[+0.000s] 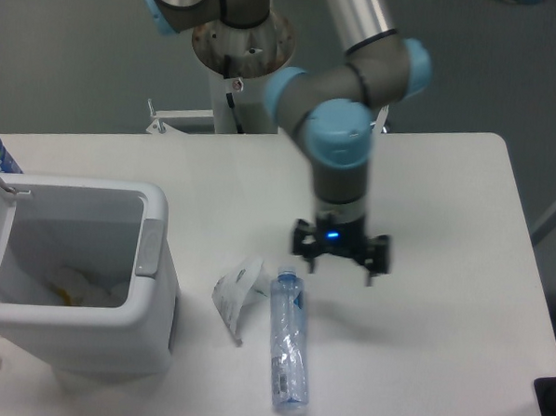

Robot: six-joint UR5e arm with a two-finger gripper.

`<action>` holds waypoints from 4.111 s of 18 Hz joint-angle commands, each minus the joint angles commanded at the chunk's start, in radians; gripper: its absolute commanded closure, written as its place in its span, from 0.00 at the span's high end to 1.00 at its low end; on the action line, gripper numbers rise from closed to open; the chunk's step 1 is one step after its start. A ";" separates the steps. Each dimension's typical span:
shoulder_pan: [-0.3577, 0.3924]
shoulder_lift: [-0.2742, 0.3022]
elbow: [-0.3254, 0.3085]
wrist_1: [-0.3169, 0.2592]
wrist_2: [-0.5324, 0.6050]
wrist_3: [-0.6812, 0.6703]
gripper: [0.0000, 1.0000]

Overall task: Place the trash in the trash can
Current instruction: 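Move the gripper over the crumpled white plastic bag and lower it, then close the gripper on the white plastic bag and lift it, then carry the bag over the white bin and open the gripper, then move the open gripper over the clear water bottle and lower it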

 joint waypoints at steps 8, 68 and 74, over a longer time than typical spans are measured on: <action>-0.094 -0.004 -0.105 -0.008 -0.001 0.006 0.29; 0.067 -0.346 0.550 -0.233 -0.283 -0.423 1.00; -0.002 -0.442 0.604 -0.262 -0.109 -0.426 1.00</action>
